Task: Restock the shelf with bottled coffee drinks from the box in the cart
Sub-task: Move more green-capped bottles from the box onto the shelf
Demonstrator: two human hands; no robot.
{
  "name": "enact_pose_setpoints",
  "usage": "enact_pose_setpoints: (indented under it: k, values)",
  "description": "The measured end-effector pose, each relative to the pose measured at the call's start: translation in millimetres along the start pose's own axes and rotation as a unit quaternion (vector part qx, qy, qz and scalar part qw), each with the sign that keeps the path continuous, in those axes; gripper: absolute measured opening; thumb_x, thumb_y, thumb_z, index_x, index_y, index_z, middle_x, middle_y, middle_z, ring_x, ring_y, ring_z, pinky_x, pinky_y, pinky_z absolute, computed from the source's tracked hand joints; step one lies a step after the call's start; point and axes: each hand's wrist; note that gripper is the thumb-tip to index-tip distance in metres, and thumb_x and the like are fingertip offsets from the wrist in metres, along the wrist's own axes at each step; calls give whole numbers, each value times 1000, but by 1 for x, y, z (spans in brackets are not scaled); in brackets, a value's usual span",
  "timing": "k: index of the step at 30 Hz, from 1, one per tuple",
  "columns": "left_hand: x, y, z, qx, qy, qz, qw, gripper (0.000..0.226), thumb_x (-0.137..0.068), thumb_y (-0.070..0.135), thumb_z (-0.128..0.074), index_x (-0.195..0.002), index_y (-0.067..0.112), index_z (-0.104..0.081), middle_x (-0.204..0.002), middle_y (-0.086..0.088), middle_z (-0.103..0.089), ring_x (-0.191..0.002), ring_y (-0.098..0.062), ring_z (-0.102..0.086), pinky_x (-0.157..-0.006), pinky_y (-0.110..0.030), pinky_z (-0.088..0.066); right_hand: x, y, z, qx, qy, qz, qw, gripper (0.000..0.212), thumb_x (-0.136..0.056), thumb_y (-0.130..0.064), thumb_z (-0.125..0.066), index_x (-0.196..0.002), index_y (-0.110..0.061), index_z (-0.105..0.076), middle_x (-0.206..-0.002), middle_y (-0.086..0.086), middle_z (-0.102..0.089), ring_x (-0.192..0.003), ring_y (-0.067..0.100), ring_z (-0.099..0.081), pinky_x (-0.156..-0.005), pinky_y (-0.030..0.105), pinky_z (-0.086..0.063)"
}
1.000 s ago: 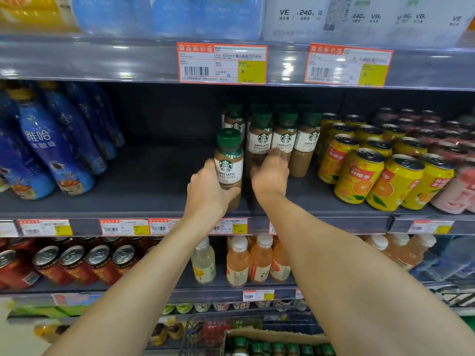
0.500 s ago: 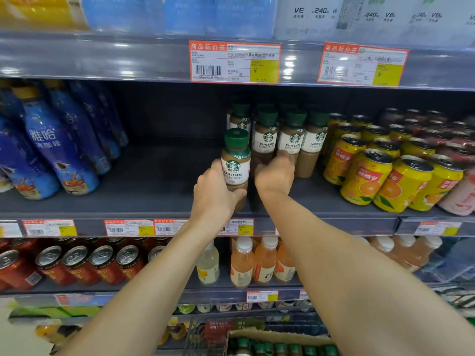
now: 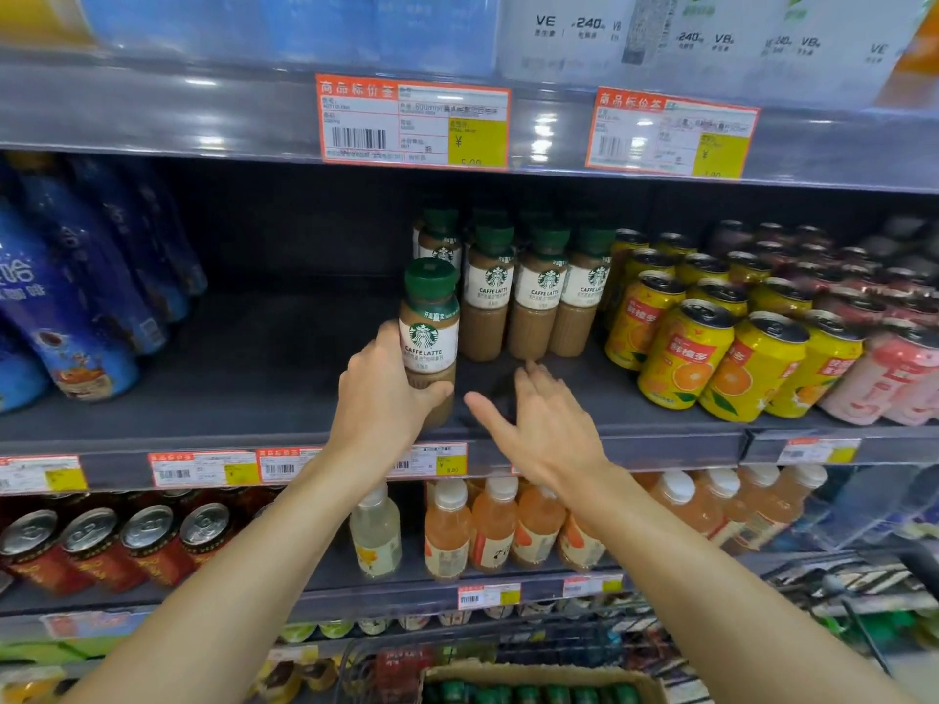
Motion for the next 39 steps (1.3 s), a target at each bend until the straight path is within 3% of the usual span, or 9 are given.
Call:
enact_pose_setpoints:
  k: [2,5,8,10,19,30,39]
  values:
    - [-3,3,-1,-9,-1,-2,1000,52,-71,26,-83,-111,16,-52,-113,-3,-67,-108,-24,-62,-87,-35,-50,2,0,-6,28,-2,12,1000,97,-88,-77,-18,-149,-4,-33,-158,14,-29,-147,23,-22,-119,35,-17]
    - [-7,7,-5,-17,-2,-3,1000,54,-70,27,-84,-110,14,-50,-114,-6,-67,-109,-27,-62,-86,-35,-48,5,1,-15,71,34,11,997,100,-84,-76,-8,-143,-5,-46,-151,14,-42,-142,22,-36,-114,32,-28]
    - [-10,7,-7,-17,-2,-4,1000,54,-70,27,-84,-110,14,-50,-114,-6,-67,-109,-27,-62,-87,-37,-50,7,3,-25,68,89,8,994,87,-90,-68,-23,-122,0,-65,-130,18,-62,-123,27,-58,-100,34,-47]
    - [-11,6,-8,-15,0,-7,1000,55,-70,27,-84,-110,13,-50,-113,-6,-68,-108,-28,-62,-89,-40,-51,7,3,-26,70,107,10,992,81,-91,-65,-29,-115,1,-69,-122,19,-66,-116,28,-63,-94,35,-51]
    - [-32,9,-19,-15,0,-1,1000,58,-71,26,-84,-115,9,-50,-114,-9,-66,-109,-31,-60,-87,-37,-49,5,6,-29,79,116,15,990,78,-92,-63,-29,-112,1,-71,-120,20,-67,-114,29,-64,-94,35,-52]
    - [-70,13,-33,-32,-24,37,999,62,-72,27,-82,-119,10,-46,-122,-9,-62,-116,-32,-56,-96,-45,-47,3,7,-32,87,129,20,988,81,-93,-64,-26,-115,1,-69,-124,19,-65,-118,28,-62,-97,35,-49]
    - [-88,12,-40,-24,-24,60,998,65,-72,25,-83,-122,9,-45,-126,-10,-59,-118,-31,-54,-96,-38,-47,1,5,-36,82,134,16,987,81,-93,-63,-25,-112,0,-71,-123,19,-66,-117,29,-62,-96,35,-50]
Point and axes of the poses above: each hand's wrist, its own x-axis away from the middle knuckle, its own z-axis out of the back of the hand, y = z × x
